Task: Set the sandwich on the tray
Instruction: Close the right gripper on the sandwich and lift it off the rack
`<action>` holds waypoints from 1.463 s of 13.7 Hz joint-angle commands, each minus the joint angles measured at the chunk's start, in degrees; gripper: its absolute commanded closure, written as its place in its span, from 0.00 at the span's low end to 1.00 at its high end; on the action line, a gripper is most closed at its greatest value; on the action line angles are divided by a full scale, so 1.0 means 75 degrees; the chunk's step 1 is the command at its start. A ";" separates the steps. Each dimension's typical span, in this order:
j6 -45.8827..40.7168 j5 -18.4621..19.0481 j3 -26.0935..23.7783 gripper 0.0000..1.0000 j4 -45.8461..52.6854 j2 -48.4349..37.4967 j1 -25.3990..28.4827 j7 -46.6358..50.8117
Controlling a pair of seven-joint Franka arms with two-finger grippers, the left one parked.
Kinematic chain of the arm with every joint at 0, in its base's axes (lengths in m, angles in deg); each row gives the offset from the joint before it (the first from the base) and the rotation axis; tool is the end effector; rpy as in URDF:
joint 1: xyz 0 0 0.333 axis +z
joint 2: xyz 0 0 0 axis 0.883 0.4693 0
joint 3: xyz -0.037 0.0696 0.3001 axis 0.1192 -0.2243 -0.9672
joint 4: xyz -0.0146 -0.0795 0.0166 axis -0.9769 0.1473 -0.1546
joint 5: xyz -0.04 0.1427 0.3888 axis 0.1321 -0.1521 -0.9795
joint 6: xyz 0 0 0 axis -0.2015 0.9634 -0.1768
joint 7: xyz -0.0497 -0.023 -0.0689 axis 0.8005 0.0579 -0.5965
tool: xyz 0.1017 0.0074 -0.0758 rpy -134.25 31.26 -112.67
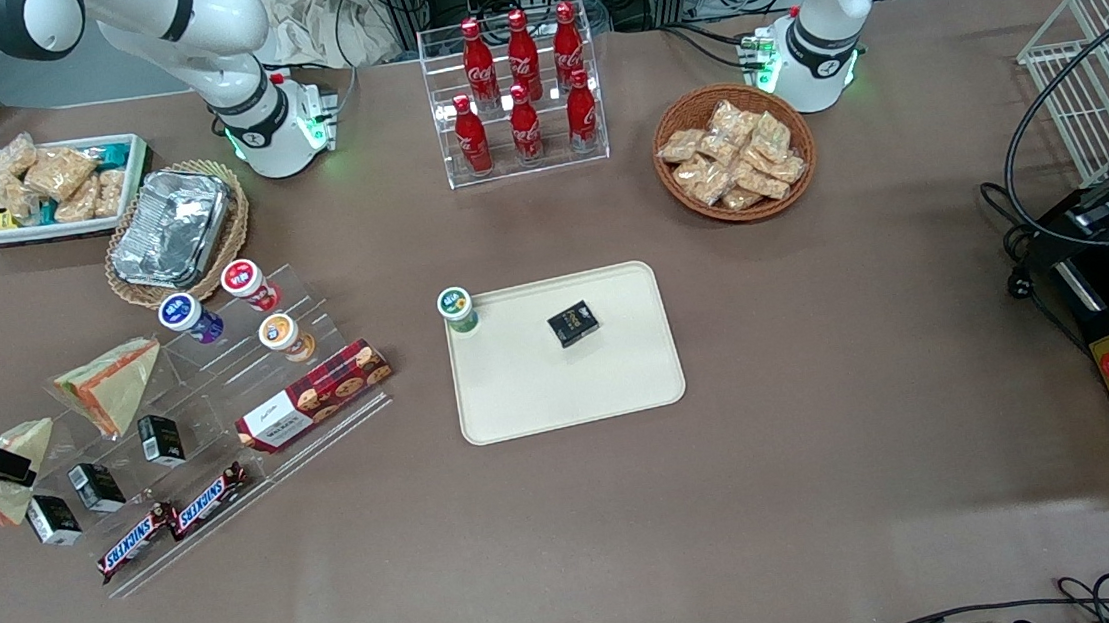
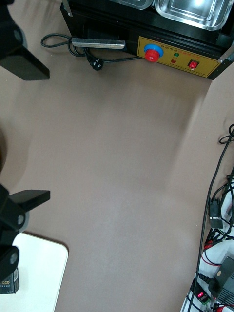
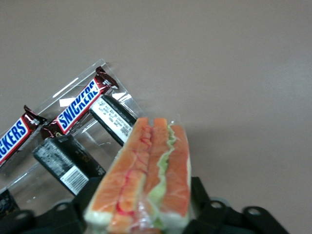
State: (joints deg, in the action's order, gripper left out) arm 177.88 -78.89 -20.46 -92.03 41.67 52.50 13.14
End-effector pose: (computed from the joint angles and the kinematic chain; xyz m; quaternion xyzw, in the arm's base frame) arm 0.6422 -0.2913 0.3156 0.9953 -0.0567 0.0737 0.0263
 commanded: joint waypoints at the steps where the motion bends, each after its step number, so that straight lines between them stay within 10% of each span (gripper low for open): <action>1: 0.0065 0.0035 0.0003 0.23 0.0065 0.0027 -0.0009 -0.0065; 10: -0.1350 0.0304 0.0015 1.00 0.0334 -0.0663 -0.0091 -0.0416; 18: -0.3341 0.0468 -0.0079 1.00 0.0663 -0.1753 0.0867 -0.0594; 20: -0.3544 0.1400 -0.0091 1.00 0.0686 -0.2034 0.1650 -0.0556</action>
State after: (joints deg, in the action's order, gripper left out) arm 153.66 -73.80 -21.26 -86.93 28.88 60.14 8.02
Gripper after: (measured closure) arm 0.793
